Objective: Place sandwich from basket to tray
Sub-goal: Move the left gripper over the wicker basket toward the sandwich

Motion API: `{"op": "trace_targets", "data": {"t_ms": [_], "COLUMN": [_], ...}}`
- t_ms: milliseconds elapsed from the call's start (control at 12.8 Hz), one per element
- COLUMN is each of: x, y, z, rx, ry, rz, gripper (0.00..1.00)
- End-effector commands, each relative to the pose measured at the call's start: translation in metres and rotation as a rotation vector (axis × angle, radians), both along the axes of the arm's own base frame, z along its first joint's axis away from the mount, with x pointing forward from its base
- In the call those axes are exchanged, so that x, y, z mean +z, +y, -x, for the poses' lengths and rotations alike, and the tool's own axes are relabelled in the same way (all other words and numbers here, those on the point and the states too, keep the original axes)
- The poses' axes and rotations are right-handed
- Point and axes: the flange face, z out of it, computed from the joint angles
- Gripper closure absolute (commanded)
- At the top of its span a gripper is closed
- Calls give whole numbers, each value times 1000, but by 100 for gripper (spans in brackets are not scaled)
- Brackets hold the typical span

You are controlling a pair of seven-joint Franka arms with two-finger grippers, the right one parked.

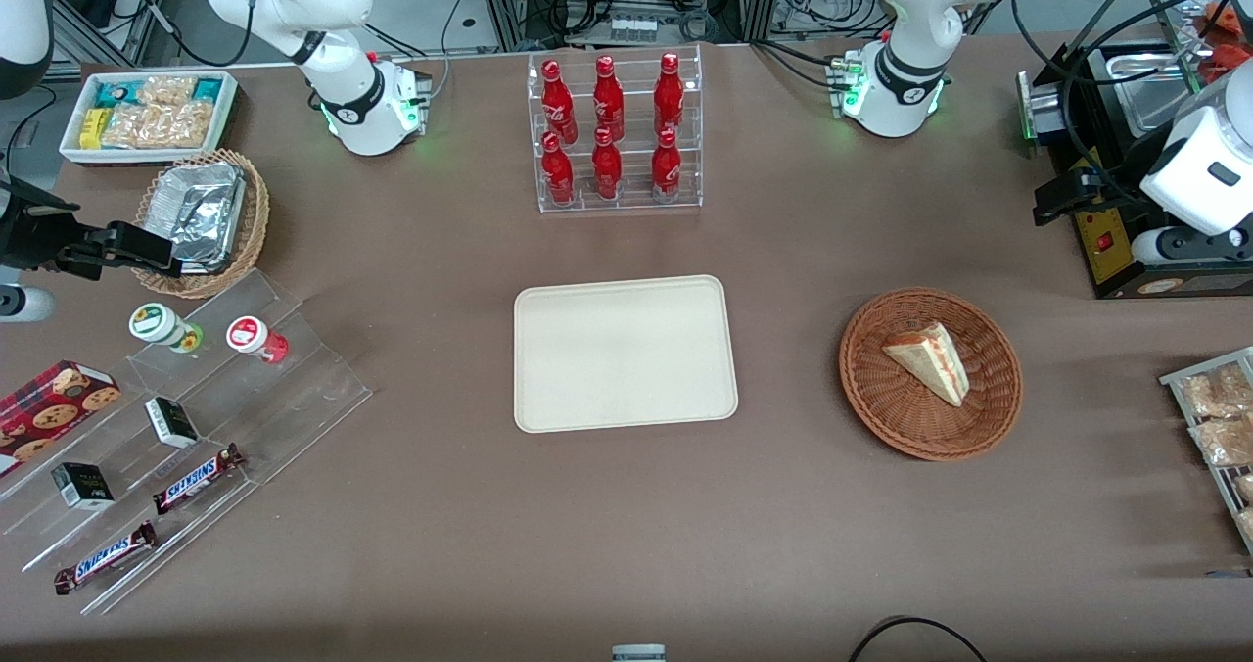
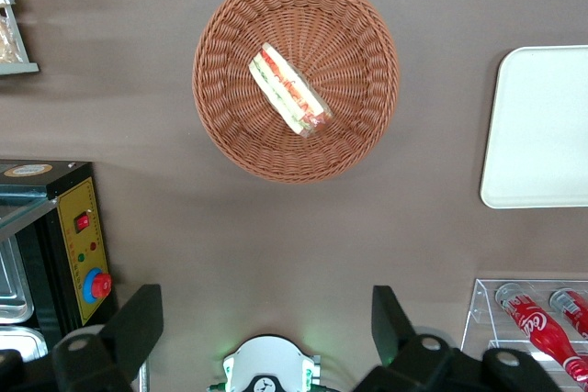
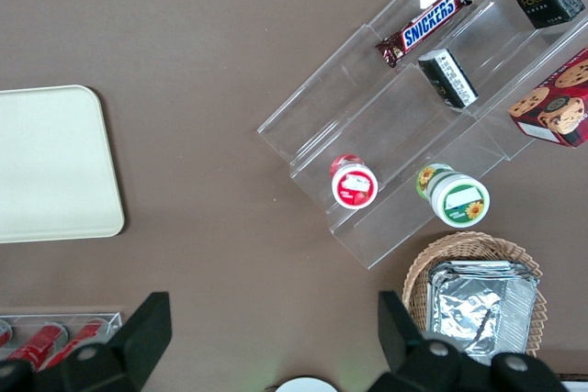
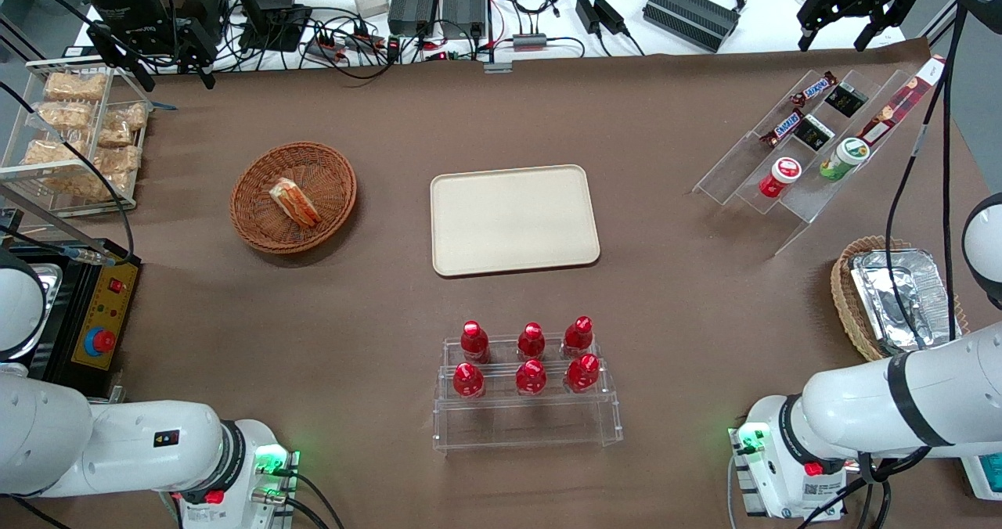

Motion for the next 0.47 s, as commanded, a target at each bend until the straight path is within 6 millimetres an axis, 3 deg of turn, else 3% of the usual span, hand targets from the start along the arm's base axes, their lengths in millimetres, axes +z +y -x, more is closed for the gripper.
{"op": "trace_targets", "data": {"t_ms": [0, 392], "x": [8, -14], "y": [1, 0], "z": [1, -6], "rx": [-30, -42], "ry": [-12, -9], "rz": [8, 6], "gripper": [0, 0]}}
